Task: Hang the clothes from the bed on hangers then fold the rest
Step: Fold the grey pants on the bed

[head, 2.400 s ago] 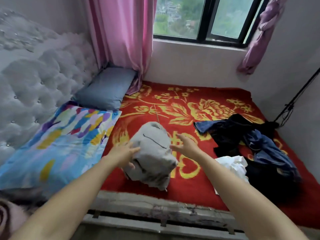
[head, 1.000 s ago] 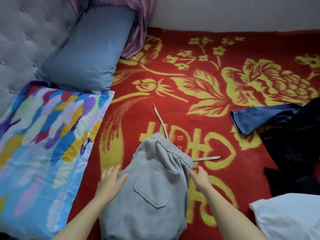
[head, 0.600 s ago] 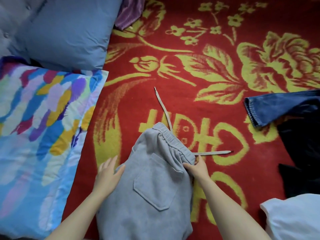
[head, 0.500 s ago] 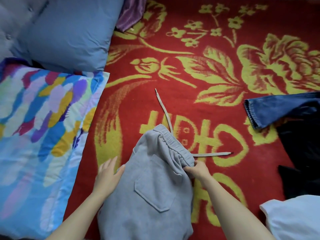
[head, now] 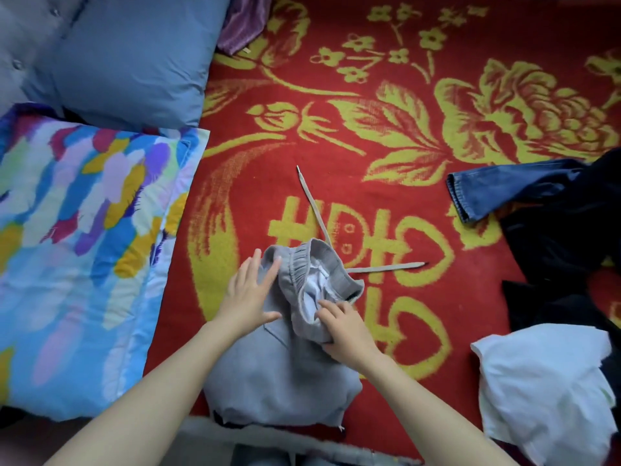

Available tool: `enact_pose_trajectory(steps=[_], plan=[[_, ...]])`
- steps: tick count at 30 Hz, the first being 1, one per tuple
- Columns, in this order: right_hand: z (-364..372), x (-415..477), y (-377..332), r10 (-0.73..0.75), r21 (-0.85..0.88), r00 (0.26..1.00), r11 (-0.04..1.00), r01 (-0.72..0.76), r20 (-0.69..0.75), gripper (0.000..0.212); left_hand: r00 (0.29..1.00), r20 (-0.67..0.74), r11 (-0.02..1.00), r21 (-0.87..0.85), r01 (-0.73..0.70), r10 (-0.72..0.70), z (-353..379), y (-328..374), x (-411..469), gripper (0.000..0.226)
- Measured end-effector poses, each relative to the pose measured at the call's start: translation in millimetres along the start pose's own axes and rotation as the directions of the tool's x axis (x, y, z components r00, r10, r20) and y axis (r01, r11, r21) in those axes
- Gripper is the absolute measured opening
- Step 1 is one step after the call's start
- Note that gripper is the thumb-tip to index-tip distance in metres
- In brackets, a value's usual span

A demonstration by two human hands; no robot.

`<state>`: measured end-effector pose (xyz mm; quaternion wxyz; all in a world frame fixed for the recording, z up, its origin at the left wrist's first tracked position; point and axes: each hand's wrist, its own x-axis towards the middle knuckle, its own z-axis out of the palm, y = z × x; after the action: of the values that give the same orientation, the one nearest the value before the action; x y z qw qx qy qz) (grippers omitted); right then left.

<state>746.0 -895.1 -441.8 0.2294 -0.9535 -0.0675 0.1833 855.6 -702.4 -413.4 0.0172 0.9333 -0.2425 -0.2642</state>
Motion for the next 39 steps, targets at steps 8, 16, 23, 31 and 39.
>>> enact_pose_trajectory(steps=[8, 16, 23, 31, 39], plan=[[39, -83, -34, -0.299, -0.233, 0.920, 0.942, 0.242, -0.253, 0.024, 0.812, 0.118, 0.647, 0.543, -0.535, 0.572, 2, 25, -31, 0.035], [40, -108, -42, 0.054, -0.108, 0.996, 0.992, -0.063, -0.077, 0.069, 0.833, 0.386, 0.650, 0.523, -0.551, 0.396, 19, 22, -45, 0.032], [59, -119, -29, 0.389, 0.247, 0.908, 0.905, -0.346, -0.153, 0.049, 0.943, 0.314, 0.899, 0.374, -0.226, 0.106, 40, 17, -84, 0.037], [48, -89, 9, 0.556, 0.502, 0.824, 0.684, -0.529, 0.112, 0.028, 0.989, 0.052, 0.987, -0.073, 0.145, -0.142, 44, 47, -50, 0.057], [91, -116, 12, 0.269, 0.235, 0.954, 0.927, -0.293, 0.131, 0.022, 0.991, -0.034, 0.988, -0.088, 0.128, -0.132, 60, 84, 24, 0.078]])
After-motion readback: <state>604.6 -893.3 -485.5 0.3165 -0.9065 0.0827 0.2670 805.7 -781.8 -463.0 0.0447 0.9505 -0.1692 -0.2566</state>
